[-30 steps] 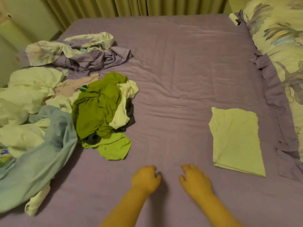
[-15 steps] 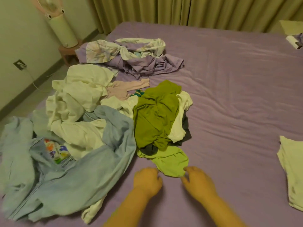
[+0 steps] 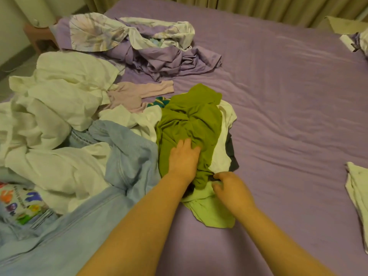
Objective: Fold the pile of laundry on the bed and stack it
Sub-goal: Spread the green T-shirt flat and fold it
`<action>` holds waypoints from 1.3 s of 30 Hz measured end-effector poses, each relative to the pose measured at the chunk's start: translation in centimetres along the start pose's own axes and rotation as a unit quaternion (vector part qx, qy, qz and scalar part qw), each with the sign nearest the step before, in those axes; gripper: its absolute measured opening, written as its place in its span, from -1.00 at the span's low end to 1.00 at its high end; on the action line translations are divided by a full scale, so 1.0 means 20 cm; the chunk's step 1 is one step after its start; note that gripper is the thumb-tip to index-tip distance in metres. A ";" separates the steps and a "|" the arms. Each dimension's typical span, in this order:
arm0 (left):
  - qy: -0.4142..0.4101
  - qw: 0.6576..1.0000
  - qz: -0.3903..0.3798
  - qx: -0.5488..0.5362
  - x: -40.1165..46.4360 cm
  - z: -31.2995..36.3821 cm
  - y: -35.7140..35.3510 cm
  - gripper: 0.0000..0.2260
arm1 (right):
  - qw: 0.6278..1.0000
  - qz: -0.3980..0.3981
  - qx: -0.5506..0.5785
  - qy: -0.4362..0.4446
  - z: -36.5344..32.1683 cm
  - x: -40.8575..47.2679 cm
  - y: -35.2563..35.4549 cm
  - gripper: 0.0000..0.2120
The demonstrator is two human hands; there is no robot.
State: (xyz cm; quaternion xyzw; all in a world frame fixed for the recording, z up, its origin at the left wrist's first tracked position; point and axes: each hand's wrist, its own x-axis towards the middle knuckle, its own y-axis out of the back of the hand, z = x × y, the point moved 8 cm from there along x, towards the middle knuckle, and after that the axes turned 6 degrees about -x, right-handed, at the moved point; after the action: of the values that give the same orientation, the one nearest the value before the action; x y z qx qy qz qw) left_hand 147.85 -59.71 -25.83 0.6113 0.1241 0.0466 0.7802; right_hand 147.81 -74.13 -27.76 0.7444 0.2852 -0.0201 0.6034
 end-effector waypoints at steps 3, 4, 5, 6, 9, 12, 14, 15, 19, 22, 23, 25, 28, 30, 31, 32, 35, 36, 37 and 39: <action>-0.002 0.999 0.026 0.020 0.01 -0.02 0.00 -0.84 | 1.000 0.002 -0.001 -0.001 0.07 -0.06 -0.01 -0.67; -0.002 0.999 0.035 -0.004 0.01 -0.02 0.01 -0.84 | 1.000 0.002 0.004 -0.003 0.09 -0.08 0.00 -0.67; 0.000 0.998 0.044 -0.044 -0.01 -0.02 0.03 -0.82 | 1.000 0.004 0.014 -0.004 0.11 -0.09 0.02 -0.66; 0.003 0.994 0.052 -0.100 -0.03 -0.01 0.07 -0.81 | 1.000 0.010 0.029 -0.003 0.11 -0.11 0.05 -0.65; 0.042 0.931 0.019 -0.361 -0.11 0.04 0.17 -0.85 | 0.994 0.045 0.091 0.033 0.09 -0.16 0.19 -0.60; 0.057 0.853 0.008 -0.518 -0.19 0.14 0.34 -0.88 | 0.981 0.087 0.154 0.084 0.03 -0.23 0.37 -0.50; 0.052 0.819 0.013 -0.571 -0.26 0.23 0.47 -0.88 | 0.968 0.103 0.203 0.111 0.00 -0.29 0.50 -0.46; 0.048 0.803 0.018 -0.593 -0.28 0.29 0.55 -0.88 | 0.962 0.103 0.225 0.119 -0.01 -0.32 0.55 -0.46; 0.032 0.775 0.047 -0.629 -0.43 0.50 0.88 -0.87 | 0.954 0.111 0.245 0.129 0.00 -0.53 0.79 -0.70; 0.024 0.757 0.055 -0.651 -0.53 0.65 1.12 -0.81 | 0.931 0.143 0.310 0.128 0.08 -0.73 1.02 -0.91; 0.021 0.753 0.062 -0.655 -0.57 0.70 1.21 -0.81 | 0.921 0.150 0.337 0.126 0.11 -0.80 1.10 -0.95; 0.011 0.742 0.077 -0.665 -0.65 0.79 1.38 -0.85 | 0.899 0.162 0.386 0.129 0.17 -0.94 1.28 -0.93; -0.012 0.727 0.077 -0.682 -0.77 0.96 1.62 -0.87 | 0.866 0.179 0.442 0.153 0.22 -1.15 1.58 -0.88; -0.026 0.721 0.068 -0.689 -0.86 1.08 1.76 -0.87 | 0.852 0.188 0.457 0.172 0.25 -1.29 1.76 -0.86; -0.030 0.720 0.067 -0.690 -0.91 1.13 1.83 -0.87 | 0.852 0.197 0.452 0.178 0.27 -1.36 1.85 -0.86; -0.033 0.723 0.066 -0.687 -0.96 1.19 1.88 -0.87 | 0.854 0.207 0.440 0.184 0.30 -1.43 1.93 -0.87; -0.042 0.736 0.070 -0.672 -1.11 1.33 2.01 -0.87 | 0.865 0.243 0.386 0.210 0.35 -1.63 2.13 -0.90; -0.045 0.739 0.076 -0.668 -1.15 1.37 2.04 -0.87 | 0.869 0.254 0.365 0.217 0.37 -1.69 2.18 -0.90; -0.045 0.744 0.081 -0.662 -1.19 1.39 2.07 -0.87 | 0.872 0.262 0.346 0.225 0.39 -1.75 2.23 -0.89; -0.043 0.755 0.085 -0.649 -1.26 1.44 2.11 -0.88 | 0.876 0.272 0.315 0.244 0.42 -1.86 2.32 -0.86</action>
State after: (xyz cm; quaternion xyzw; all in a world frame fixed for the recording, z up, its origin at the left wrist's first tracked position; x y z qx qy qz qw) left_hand 134.05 -81.95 24.78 -0.0324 -0.0223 0.1557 0.9870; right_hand 140.13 -101.72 24.95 0.9246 0.1884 0.2380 0.2300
